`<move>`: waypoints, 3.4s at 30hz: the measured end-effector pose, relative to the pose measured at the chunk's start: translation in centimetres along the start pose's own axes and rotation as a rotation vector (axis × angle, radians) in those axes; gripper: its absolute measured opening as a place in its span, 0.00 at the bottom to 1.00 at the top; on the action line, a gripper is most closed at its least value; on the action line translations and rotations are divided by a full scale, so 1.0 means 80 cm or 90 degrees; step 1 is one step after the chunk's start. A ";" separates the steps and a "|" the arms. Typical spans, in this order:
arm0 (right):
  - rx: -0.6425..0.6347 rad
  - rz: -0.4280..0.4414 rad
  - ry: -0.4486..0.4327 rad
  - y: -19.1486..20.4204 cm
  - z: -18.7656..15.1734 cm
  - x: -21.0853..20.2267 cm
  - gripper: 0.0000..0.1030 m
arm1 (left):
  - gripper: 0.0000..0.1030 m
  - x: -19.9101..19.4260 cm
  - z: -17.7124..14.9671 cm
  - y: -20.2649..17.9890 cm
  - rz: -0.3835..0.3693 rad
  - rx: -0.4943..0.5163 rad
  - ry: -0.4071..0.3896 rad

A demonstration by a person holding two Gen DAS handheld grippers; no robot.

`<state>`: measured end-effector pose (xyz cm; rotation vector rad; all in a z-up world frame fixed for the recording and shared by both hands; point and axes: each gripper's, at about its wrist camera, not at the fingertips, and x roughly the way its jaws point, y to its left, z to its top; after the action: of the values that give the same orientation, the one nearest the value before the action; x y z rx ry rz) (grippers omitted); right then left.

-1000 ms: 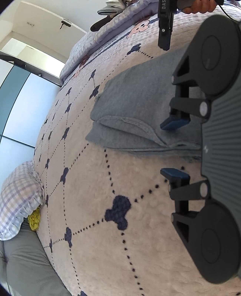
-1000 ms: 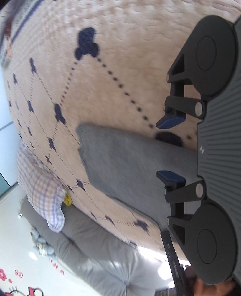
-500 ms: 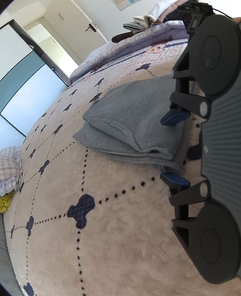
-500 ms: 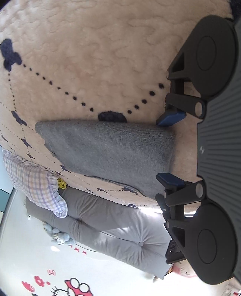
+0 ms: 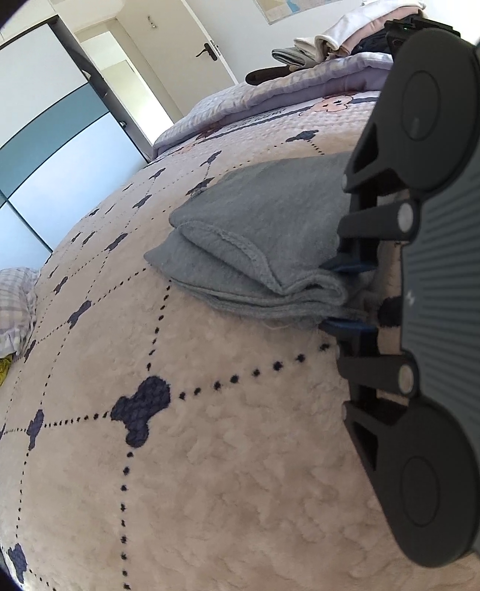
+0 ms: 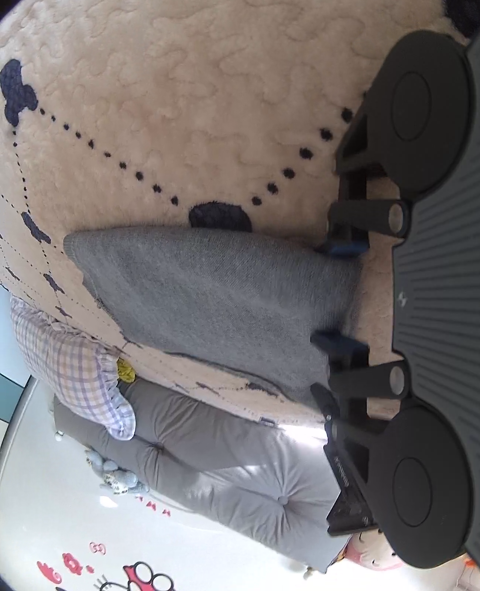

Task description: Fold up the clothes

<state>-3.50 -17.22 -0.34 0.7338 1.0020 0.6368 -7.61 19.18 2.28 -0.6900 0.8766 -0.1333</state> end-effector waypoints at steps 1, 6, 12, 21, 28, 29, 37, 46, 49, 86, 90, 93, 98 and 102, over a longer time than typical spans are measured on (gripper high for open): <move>-0.008 -0.012 0.000 0.003 -0.001 0.001 0.24 | 0.20 -0.003 0.002 -0.004 0.002 0.002 -0.006; -0.076 -0.038 -0.037 0.034 0.004 -0.019 0.19 | 0.18 -0.024 0.013 -0.021 -0.008 -0.001 -0.033; -0.147 -0.034 -0.080 0.083 0.023 -0.065 0.17 | 0.17 -0.065 0.021 -0.053 -0.042 0.013 -0.066; -0.290 -0.018 -0.105 0.181 0.024 -0.157 0.17 | 0.17 -0.165 0.016 -0.099 -0.101 0.086 -0.104; -0.385 -0.010 -0.094 0.256 0.061 -0.132 0.16 | 0.16 -0.196 0.069 -0.080 -0.087 0.087 -0.145; -0.396 -0.015 -0.090 0.266 0.071 -0.114 0.15 | 0.16 -0.195 0.084 -0.075 -0.077 0.086 -0.151; -0.483 -0.006 -0.142 0.397 0.174 0.021 0.14 | 0.15 -0.228 0.277 -0.055 -0.001 0.100 -0.299; -0.534 0.064 -0.205 0.439 0.114 0.201 0.15 | 0.16 -0.207 0.353 0.051 0.177 0.150 -0.407; -0.422 0.033 -0.043 0.396 0.072 0.327 0.19 | 0.17 -0.133 0.349 0.139 0.335 0.152 -0.295; -0.427 -0.264 -0.416 0.299 0.140 -0.415 0.75 | 0.70 -0.201 0.146 -0.111 0.151 0.252 -0.298; -0.361 -0.307 -0.323 0.238 0.142 -0.395 0.76 | 0.81 -0.151 0.105 -0.142 0.190 0.288 -0.261; -0.378 -0.352 -0.222 0.172 0.104 -0.322 0.76 | 0.81 -0.087 0.046 -0.153 0.220 0.336 -0.178; -0.327 -0.383 -0.091 0.063 0.042 -0.190 0.74 | 0.81 -0.014 -0.013 -0.141 0.246 0.325 -0.087; -0.288 -0.422 -0.077 0.022 0.011 -0.130 0.73 | 0.81 0.012 -0.025 -0.142 0.273 0.318 -0.079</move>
<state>-7.15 -24.32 6.65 0.0216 0.8757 0.2141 -6.59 8.95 7.65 -0.0375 0.8107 0.0751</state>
